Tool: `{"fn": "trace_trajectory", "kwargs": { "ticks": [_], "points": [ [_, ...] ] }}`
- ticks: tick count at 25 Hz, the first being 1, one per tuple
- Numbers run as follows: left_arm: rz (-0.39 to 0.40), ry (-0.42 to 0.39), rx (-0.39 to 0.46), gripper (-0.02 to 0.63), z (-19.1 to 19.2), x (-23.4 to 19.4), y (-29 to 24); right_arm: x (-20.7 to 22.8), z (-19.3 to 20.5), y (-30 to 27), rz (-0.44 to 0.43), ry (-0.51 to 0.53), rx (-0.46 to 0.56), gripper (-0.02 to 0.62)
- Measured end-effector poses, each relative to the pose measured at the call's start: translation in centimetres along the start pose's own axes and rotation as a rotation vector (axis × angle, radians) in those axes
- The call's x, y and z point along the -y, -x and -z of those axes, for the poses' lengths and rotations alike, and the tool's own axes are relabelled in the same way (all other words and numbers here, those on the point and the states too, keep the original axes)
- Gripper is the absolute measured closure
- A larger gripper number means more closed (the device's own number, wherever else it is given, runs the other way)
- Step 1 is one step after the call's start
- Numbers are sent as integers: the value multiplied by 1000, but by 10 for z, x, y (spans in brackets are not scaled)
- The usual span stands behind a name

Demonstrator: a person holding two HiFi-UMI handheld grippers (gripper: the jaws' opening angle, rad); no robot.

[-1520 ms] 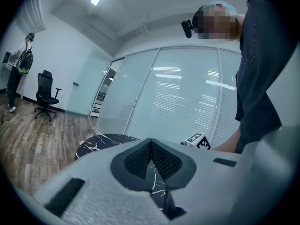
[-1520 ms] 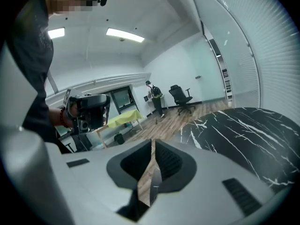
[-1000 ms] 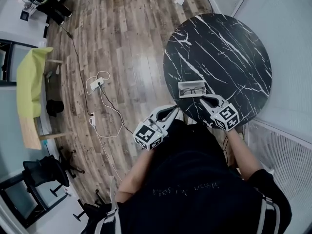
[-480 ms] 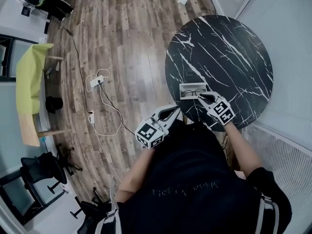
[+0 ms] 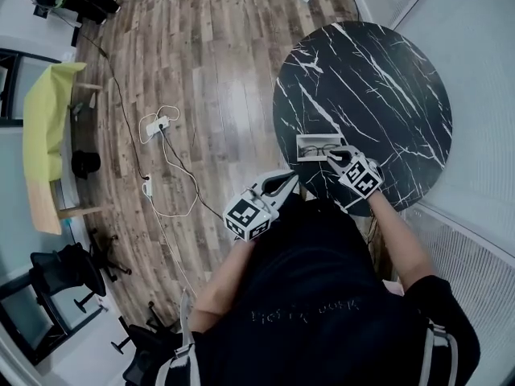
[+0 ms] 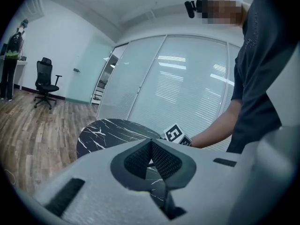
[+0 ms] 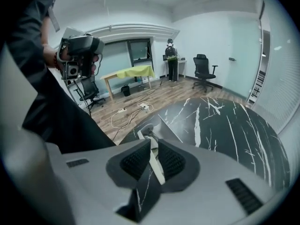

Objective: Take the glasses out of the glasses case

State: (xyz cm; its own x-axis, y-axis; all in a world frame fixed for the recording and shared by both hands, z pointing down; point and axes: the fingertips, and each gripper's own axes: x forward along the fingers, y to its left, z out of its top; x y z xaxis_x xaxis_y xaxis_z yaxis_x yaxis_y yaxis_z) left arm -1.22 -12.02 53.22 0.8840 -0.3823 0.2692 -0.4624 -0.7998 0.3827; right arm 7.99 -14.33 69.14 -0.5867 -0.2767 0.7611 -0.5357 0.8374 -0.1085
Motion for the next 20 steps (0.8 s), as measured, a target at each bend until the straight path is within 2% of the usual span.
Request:
{"fn": "trace_trajectory", "kwargs": {
  "ticks": [7,20],
  "points": [
    [-7,12,-6,586,3,-2,1,5,4,-15,-7,108,-85,560],
    [-46,24,2,586,5,-2,12,11,16,-48,-51,226,-220,558]
  ]
}}
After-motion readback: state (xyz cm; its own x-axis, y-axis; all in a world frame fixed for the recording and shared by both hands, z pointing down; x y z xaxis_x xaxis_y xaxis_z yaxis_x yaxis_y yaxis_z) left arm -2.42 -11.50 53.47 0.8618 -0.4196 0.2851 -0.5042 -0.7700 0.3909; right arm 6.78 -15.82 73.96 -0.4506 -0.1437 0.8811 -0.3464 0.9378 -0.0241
